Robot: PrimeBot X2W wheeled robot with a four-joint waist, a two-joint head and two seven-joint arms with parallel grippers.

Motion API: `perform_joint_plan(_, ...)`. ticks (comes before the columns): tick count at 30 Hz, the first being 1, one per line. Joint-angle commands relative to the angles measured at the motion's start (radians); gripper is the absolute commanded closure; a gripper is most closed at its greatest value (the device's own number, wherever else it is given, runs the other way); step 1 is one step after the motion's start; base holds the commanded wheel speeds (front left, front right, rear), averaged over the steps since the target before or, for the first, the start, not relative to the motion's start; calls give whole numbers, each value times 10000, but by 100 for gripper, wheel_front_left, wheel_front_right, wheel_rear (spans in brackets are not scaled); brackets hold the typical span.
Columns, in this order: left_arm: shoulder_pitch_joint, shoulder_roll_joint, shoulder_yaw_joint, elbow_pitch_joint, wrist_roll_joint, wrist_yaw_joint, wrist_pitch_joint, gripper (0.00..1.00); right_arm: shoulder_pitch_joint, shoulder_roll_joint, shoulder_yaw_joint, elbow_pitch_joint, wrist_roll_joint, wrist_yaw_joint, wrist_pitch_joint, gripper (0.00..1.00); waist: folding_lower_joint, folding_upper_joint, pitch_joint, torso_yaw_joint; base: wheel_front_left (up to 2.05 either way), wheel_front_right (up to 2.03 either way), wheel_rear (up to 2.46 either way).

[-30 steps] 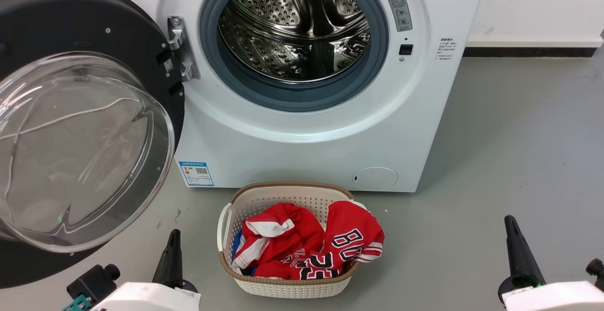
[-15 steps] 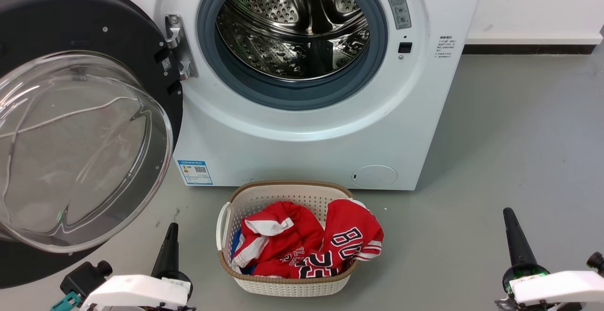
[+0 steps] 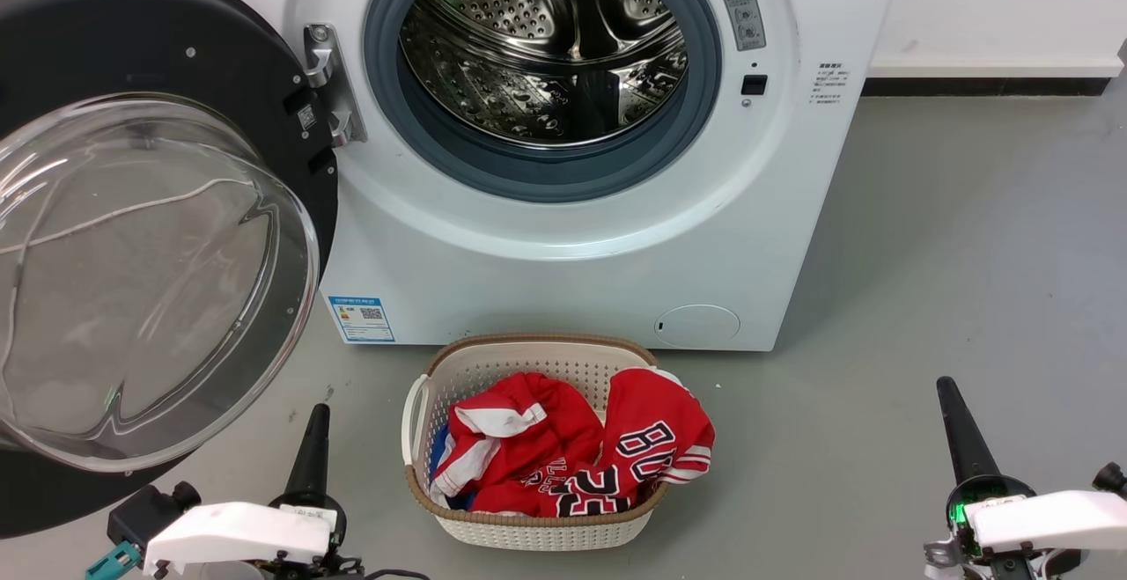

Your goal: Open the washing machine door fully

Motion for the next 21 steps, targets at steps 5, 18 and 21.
perform_joint_plan(5,-308,54,117,11,-686,-122,169,100,-338,-56,-51,79,665,1,181,100,0,-1,23,-13,0,0,0)
perform_joint_plan(18,-502,44,263,135,-1889,-225,486,100,-569,-37,-129,323,1815,1,513,100,0,-1,75,-42,0,0,0)
perform_joint_plan(21,-532,41,300,162,-2142,-250,544,100,-648,-31,-146,375,2072,1,572,100,0,-1,88,-49,0,0,0)
